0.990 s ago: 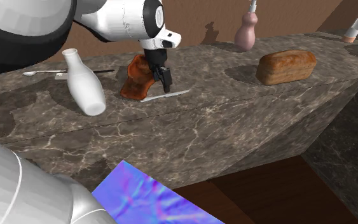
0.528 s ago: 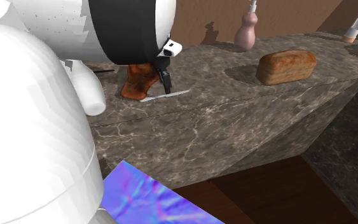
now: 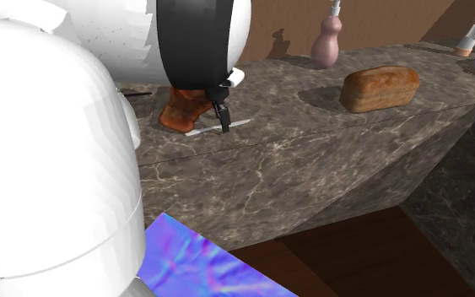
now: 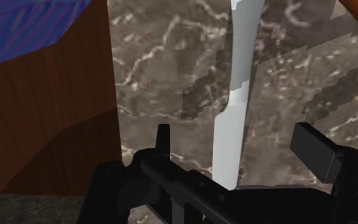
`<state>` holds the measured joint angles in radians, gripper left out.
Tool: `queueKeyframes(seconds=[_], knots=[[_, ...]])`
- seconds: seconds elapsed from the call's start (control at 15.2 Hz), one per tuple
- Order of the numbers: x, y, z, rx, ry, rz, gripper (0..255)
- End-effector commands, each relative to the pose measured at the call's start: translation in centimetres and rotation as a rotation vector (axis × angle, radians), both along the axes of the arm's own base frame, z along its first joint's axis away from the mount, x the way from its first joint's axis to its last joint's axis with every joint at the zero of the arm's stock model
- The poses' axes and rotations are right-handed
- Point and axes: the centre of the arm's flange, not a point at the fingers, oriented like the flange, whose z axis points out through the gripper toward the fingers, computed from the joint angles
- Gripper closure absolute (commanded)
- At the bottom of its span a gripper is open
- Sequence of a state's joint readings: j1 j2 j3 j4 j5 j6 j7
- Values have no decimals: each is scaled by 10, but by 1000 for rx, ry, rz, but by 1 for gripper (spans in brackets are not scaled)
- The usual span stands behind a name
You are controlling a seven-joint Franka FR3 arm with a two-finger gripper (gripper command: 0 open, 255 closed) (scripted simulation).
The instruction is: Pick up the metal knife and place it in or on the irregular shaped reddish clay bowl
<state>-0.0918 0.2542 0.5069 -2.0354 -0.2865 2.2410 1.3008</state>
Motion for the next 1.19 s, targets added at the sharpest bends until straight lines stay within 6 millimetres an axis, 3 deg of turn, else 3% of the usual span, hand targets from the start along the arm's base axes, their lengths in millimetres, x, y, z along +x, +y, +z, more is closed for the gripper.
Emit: queueKeyframes(seconds=[0.0, 0.33, 0.4, 0.99, 1.12], knots=[[-2, 3, -3, 1, 4, 6, 0], [-2, 3, -3, 1, 4, 6, 0], [-2, 3, -3, 1, 4, 6, 255], [-2, 3, -3, 1, 4, 6, 255], [-2, 3, 7, 1, 4, 6, 255]])
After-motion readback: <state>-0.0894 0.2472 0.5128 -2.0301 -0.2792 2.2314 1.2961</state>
